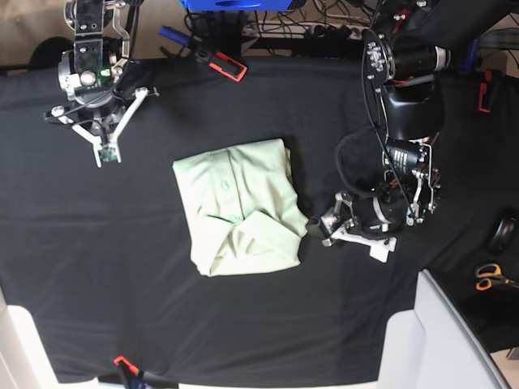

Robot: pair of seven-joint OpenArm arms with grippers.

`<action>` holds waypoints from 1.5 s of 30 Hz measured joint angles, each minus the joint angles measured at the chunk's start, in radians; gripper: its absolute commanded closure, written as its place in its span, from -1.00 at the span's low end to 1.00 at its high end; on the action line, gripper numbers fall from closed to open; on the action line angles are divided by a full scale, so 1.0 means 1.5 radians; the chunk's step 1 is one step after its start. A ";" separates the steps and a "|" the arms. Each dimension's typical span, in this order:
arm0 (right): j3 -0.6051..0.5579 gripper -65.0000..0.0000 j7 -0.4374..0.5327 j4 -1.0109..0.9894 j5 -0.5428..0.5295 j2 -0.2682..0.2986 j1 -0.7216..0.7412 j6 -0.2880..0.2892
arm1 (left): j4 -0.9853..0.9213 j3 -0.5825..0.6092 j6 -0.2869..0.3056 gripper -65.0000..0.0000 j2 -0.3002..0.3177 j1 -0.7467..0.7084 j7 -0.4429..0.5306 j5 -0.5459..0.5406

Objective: Fold the T-shirt properly
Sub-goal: 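Open the left gripper and lift it off the shirt, then push the shirt's side with the left gripper to square the stack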

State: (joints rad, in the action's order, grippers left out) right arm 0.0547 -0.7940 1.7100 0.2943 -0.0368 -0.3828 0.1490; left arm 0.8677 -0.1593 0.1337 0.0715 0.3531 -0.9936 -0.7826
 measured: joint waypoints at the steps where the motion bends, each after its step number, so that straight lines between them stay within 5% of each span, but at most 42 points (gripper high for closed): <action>1: 0.000 0.96 0.000 0.000 0.000 -0.001 0.000 0.000 | 0.000 0.000 0.000 -0.12 -0.003 0.004 0.000 -0.001; 45: 0.000 0.96 0.000 0.000 0.000 0.000 -0.009 0.000 | -0.101 0.065 0.003 -0.12 0.002 0.043 0.100 -0.013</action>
State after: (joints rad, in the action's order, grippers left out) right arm 0.0547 -0.7944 1.7100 0.2943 -0.0368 -0.3965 0.1490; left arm 0.7166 -0.0624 0.1379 0.0750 0.4183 -0.8436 -0.8021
